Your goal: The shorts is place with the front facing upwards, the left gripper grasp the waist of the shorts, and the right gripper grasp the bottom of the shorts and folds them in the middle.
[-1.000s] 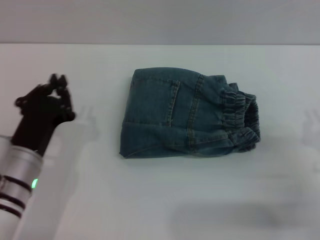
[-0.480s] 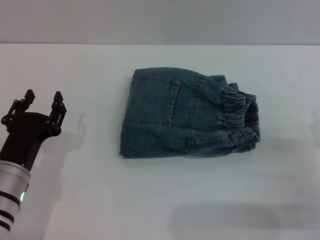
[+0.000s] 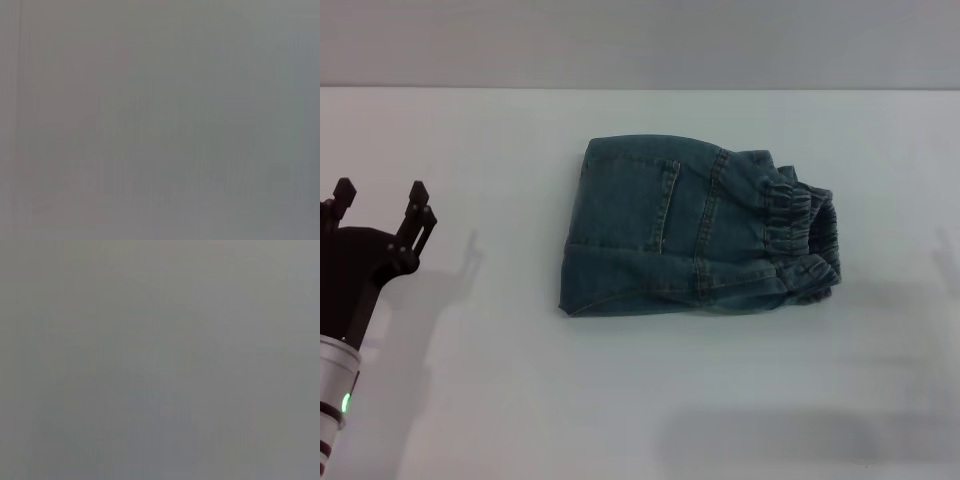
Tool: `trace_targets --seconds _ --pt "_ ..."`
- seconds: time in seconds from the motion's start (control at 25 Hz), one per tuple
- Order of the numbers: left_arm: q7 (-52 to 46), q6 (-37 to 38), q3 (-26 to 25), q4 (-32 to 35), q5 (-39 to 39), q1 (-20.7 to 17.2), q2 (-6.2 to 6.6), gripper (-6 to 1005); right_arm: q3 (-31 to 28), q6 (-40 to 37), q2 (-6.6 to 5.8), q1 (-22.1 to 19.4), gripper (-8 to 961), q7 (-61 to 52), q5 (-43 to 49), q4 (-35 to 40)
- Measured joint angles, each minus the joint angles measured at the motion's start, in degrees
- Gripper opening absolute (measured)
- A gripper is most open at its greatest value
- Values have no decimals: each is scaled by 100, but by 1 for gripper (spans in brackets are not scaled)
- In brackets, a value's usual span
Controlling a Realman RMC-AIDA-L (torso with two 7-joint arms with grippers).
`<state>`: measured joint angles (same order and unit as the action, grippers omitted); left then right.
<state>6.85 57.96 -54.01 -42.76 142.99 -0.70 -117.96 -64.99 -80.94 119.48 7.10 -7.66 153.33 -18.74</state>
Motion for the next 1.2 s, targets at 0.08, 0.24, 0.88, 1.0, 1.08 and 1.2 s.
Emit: trace_targets --seconds 0.08,0.24,0.88,1.0,1.08,1.2 --pt "0 1 -1 40 0 2 -7 795 0 22 -1 21 716 4 0 29" --pt "-6 2 -4 98 1 1 -13 795 1 28 -5 46 715 4 -3 76" --pt "-202 15 -38 102 -5 -13 -32 795 33 105 -9 182 716 -27 14 208" --pt "-302 48 -47 103 -6 -52 -25 795 36 112 -3 199 715 -27 18 197" --pt "-320 75 -47 103 -7 -76 -17 795 69 123 1 235 715 -12 18 211" --pt "-322 145 -47 19 -8 -179 -4 795 120 132 2 259 715 -1 14 212"
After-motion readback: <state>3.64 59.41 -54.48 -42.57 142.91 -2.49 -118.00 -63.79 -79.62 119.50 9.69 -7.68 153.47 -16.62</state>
